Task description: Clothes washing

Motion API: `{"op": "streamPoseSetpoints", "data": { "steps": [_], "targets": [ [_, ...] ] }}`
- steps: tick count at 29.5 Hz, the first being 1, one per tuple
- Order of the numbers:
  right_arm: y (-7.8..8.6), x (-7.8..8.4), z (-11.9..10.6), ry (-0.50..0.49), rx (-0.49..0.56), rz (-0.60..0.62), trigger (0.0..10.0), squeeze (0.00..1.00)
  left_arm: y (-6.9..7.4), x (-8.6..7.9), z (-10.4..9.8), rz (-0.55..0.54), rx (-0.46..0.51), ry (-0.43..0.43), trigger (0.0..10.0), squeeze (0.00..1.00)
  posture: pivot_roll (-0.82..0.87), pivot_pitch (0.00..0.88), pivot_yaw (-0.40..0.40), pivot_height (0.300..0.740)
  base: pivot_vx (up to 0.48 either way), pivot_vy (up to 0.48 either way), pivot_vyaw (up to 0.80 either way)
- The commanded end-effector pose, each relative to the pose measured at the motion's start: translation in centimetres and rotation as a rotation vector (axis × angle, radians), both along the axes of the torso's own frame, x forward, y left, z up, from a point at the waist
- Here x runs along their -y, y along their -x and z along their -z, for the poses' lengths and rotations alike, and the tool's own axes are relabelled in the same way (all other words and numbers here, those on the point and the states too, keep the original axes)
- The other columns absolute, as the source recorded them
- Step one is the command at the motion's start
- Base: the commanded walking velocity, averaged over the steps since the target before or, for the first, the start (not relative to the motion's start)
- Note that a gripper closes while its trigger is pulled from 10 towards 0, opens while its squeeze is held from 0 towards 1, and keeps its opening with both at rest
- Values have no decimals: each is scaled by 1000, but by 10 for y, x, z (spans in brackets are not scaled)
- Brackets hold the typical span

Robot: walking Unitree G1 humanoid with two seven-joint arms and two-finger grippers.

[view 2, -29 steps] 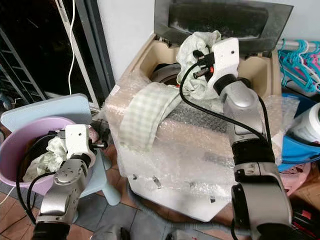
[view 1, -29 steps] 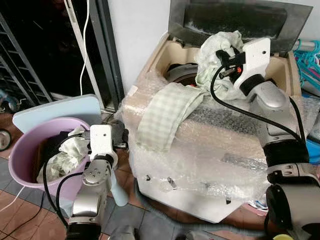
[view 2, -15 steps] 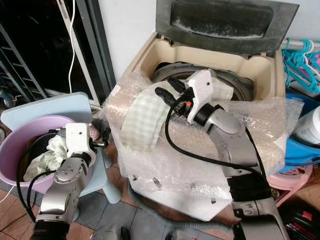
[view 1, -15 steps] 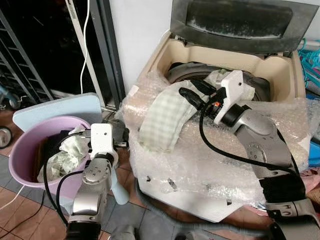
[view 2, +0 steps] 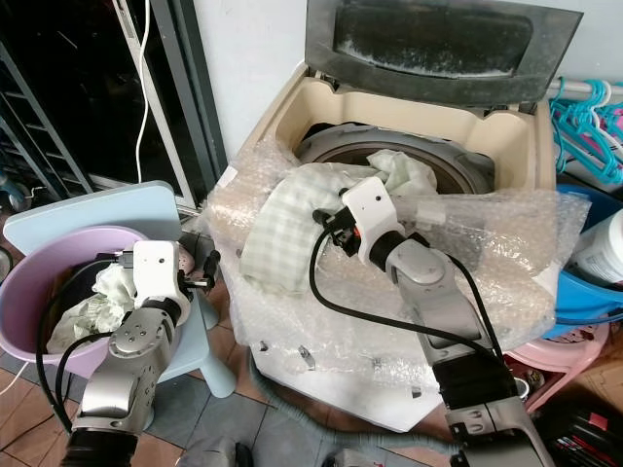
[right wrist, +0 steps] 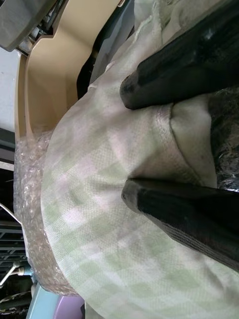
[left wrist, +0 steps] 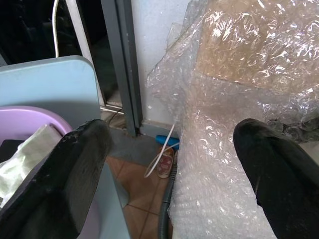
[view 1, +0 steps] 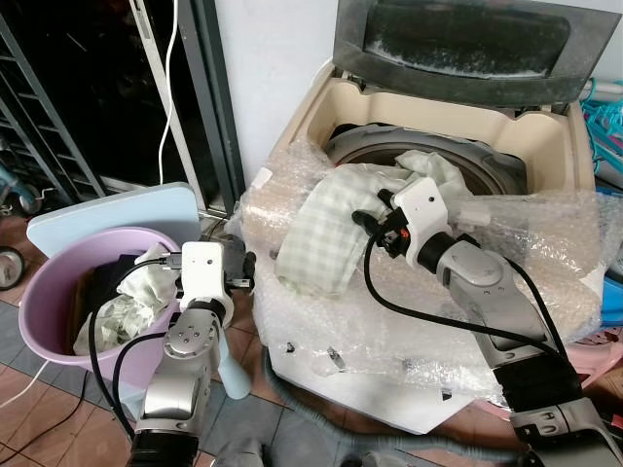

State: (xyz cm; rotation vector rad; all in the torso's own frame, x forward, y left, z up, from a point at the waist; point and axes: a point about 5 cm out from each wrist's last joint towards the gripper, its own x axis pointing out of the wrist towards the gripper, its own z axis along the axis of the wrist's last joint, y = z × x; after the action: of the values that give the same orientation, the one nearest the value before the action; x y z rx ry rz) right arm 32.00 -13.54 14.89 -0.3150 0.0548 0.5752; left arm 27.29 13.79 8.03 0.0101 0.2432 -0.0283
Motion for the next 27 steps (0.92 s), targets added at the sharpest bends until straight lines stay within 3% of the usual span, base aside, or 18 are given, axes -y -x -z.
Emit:
{"op": "streamPoseSetpoints", "data": {
  "steps": [1,8,11,18,20,21,24,26,27],
  "targets": [
    [2,-2,13,30,-66,3,0,0,-1,-1,-3,6,6,-12,10000,0,-62,0,25,740,0,0,0],
    [-4,4,16,26,-94,61,0,0,-2,0,-2,9,1,-16,10000,0,-60,0,23,740,0,0,0],
    [-16,11,10,-46,-125,159,0,0,-3,0,-2,7,0,-17,10000,0,-60,0,23,740,0,0,0],
    [-31,18,6,-95,-164,224,0,0,-4,1,-2,5,-3,-16,10000,0,-60,0,19,740,0,0,0],
    [-45,29,-4,-148,-155,316,0,0,-4,1,-2,3,-4,-15,10000,0,-57,0,15,740,0,0,0],
    [-59,43,-25,-238,-72,442,0,0,-4,1,-2,-4,-5,-14,10000,0,-56,0,14,740,0,0,0],
    [-61,46,-30,-258,-52,469,0,0,-4,0,-2,-5,-5,-13,10000,0,-56,0,14,740,0,0,0],
    [-67,54,-54,-334,68,541,0,0,-4,1,-2,-7,-4,-14,10000,0,-56,0,13,740,0,0,0],
    [-67,54,-54,-334,68,541,0,0,-4,1,-2,-7,-4,-14,10000,0,-56,0,13,740,0,0,0]
  ]
}}
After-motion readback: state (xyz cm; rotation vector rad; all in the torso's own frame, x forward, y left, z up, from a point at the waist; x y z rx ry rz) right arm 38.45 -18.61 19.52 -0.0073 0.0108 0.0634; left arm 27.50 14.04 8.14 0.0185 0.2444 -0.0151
